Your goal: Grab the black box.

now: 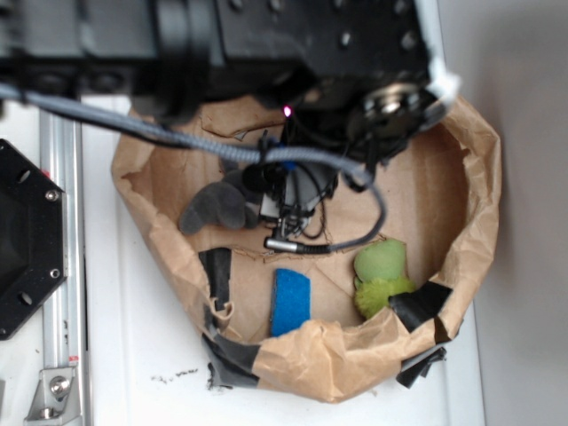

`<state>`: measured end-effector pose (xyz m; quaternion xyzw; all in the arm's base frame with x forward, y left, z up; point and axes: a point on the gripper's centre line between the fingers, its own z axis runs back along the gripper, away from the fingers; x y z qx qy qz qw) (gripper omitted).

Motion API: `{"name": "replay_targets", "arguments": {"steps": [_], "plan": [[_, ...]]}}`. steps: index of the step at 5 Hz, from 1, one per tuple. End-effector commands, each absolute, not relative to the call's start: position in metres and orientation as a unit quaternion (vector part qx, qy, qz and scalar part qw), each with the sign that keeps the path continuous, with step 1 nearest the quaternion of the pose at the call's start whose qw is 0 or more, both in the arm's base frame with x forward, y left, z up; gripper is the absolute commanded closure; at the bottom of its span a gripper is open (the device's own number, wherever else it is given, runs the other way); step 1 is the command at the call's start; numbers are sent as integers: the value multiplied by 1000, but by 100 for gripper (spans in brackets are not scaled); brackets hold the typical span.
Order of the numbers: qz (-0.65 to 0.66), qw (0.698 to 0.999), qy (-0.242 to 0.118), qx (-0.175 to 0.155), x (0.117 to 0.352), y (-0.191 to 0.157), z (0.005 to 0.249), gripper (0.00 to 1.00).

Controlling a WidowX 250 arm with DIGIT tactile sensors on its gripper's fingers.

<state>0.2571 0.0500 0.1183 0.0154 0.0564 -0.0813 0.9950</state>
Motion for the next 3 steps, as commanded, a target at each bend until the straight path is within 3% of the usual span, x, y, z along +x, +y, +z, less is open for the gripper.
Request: {"name": "replay_targets", "arguments": {"steps": [1,3], "plan": [[-73,996,42,39,270,26,170,100],[-88,995,43,31,268,23,163,100]]}}
